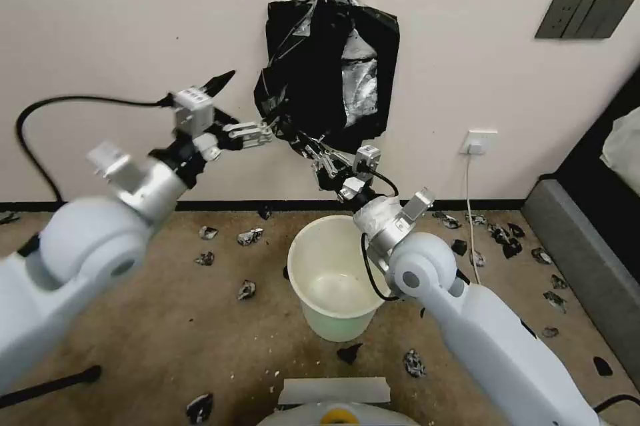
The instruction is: Place a trash bag onto the trash bin.
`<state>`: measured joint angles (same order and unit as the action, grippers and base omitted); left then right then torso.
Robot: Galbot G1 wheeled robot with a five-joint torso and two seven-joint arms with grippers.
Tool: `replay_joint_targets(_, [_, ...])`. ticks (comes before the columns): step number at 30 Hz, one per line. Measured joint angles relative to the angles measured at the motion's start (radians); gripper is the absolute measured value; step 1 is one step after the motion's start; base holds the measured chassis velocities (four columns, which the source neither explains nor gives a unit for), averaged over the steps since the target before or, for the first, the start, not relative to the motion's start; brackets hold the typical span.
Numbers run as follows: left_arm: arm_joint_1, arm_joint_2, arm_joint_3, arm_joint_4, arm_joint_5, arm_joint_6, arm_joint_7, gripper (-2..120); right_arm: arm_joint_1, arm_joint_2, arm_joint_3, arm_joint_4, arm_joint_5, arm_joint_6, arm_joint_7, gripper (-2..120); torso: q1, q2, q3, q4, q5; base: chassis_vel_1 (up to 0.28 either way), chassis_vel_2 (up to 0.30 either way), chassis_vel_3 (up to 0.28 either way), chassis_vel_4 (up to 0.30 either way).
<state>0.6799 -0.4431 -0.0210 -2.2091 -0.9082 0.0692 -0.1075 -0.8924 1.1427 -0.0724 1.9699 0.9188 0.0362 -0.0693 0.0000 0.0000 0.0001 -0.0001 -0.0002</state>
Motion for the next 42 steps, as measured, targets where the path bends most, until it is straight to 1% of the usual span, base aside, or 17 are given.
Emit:
replay_joint_targets(1, [-0.087, 0.008, 0.075, 0.011, -0.003, 0.036, 0.0, 100, 0.0, 0.003, 0.002, -0.002, -0.002, 0.0, -0.001, 0, 0.0, 0.0, 0.0, 0.0, 0.0005, 0.0, 0.0, 0.0, 0.0])
replay_joint_targets(3, [-0.204, 0.018, 0.168, 0.02, -0.012, 0.098, 0.0, 100, -0.005, 0.006, 0.006, -0.002, -0.004, 0.0, -0.002, 0, 0.0, 0.0, 0.0, 0.0, 0.0002, 0.0, 0.0, 0.0, 0.0])
replay_joint_targets(8, [-0.319, 0.026, 0.245, 0.032, -0.038, 0.173, -0.003, 100, -0.009, 0.007, 0.015, -0.002, -0.006, 0.0, -0.006, 0, 0.0, 0.0, 0.0, 0.0001, 0.0002, 0.0, 0.0, 0.0, 0.0])
replay_joint_targets(11, [-0.406, 0.018, 0.296, 0.041, -0.087, 0.254, -0.031, 100, -0.011, 0.005, 0.02, -0.003, -0.006, 0.001, -0.008, 0, 0.0, 0.0, 0.0, 0.0001, 0.0002, 0.0, 0.0, 0.0, 0.0])
replay_joint_targets(13, [-0.422, 0.015, 0.31, 0.043, -0.1, 0.268, -0.037, 100, -0.011, 0.004, 0.021, -0.003, -0.006, 0.002, -0.008, 0, 0.0, 0.0, 0.0, 0.0002, 0.0004, 0.0, 0.0, 0.0, 0.0])
replay_joint_targets(15, [-0.493, -0.001, 0.372, 0.055, -0.142, 0.317, -0.057, 100, -0.012, 0.003, 0.023, -0.001, -0.006, 0.003, -0.008, 0, 0.0, 0.0, 0.0, 0.0001, 0.0001, 0.0, 0.0, 0.0, 0.0])
replay_joint_targets(19, [-0.554, -0.019, 0.43, 0.07, -0.177, 0.347, -0.068, 100, -0.015, 0.003, 0.026, 0.003, -0.005, 0.003, -0.008, 0, 0.0, 0.0, 0.0, 0.0001, 0.0002, 0.0, 0.0, 0.0, 0.0])
replay_joint_targets(22, [-0.657, -0.056, 0.51, 0.1, -0.228, 0.411, -0.104, 100, -0.023, 0.003, 0.033, 0.009, -0.005, 0.004, -0.009, 0, 0.0, 0.0, 0.0, 0.0002, 0.0004, 0.0, 0.0, 0.0, 0.0])
replay_joint_targets(27, [-0.74, -0.084, 0.57, 0.13, -0.252, 0.462, -0.123, 99, -0.038, 0.0, 0.045, 0.02, -0.005, 0.005, -0.01, 0, 0.0, 0.0, 0.0, -0.0001, 0.0007, 0.0, 0.0, 0.0, 0.0])
replay_joint_targets(30, [-0.79, -0.102, 0.601, 0.147, -0.283, 0.511, -0.143, 93, -0.046, -0.003, 0.054, 0.028, -0.005, 0.005, -0.01, 0, 0.0, 0.0, 0.0, 0.0001, 0.0002, 0.0, 0.0, 0.0, 0.0])
replay_joint_targets(31, [-0.801, -0.11, 0.607, 0.152, -0.294, 0.526, -0.157, 86, -0.048, -0.004, 0.057, 0.03, -0.005, 0.006, -0.011, 0, 0.0, 0.0, 0.0, 0.0002, 0.0004, 0.0, 0.0, 0.0, 0.0])
replay_joint_targets(32, [-0.801, -0.11, 0.607, 0.152, -0.294, 0.526, -0.157, 86, -0.048, -0.004, 0.057, 0.03, -0.005, 0.006, -0.011, 0, 0.0, 0.0, 0.0, 0.0002, 0.0004, 0.0, 0.0, 0.0, 0.0])
replay_joint_targets(34, [-0.823, -0.129, 0.619, 0.163, -0.322, 0.559, -0.199, 76, -0.05, -0.008, 0.063, 0.035, -0.004, 0.006, -0.011, 0, 0.0, 0.0, 0.0, 0.0001, 0.0, 0.0, 0.0, 0.0, 0.0])
replay_joint_targets(35, [-0.823, -0.129, 0.619, 0.163, -0.322, 0.559, -0.199, 76, -0.05, -0.008, 0.063, 0.035, -0.004, 0.006, -0.011, 0, 0.0, 0.0, 0.0, 0.0001, 0.0, 0.0, 0.0, 0.0, 0.0])
replay_joint_targets(38, [-0.852, -0.141, 0.637, 0.167, -0.358, 0.597, -0.235, 62, -0.052, -0.014, 0.072, 0.042, 0.0, 0.006, -0.011, 0, 0.0, 0.0, 0.0, 0.0, 0.0003, 0.0, 0.0, 0.0, 0.0])
replay_joint_targets(39, [-0.852, -0.141, 0.637, 0.167, -0.358, 0.597, -0.235, 62, -0.052, -0.014, 0.072, 0.042, 0.0, 0.006, -0.011, 0, 0.0, 0.0, 0.0, 0.0, 0.0003, 0.0, 0.0, 0.0, 0.0])
replay_joint_targets(42, [-0.875, -0.147, 0.65, 0.165, -0.391, 0.616, -0.269, 48, -0.053, -0.017, 0.079, 0.043, 0.001, 0.007, -0.011, 0, 0.0, 0.0, 0.0, 0.0002, 0.0003, 0.0, 0.0, 0.0, 0.0])
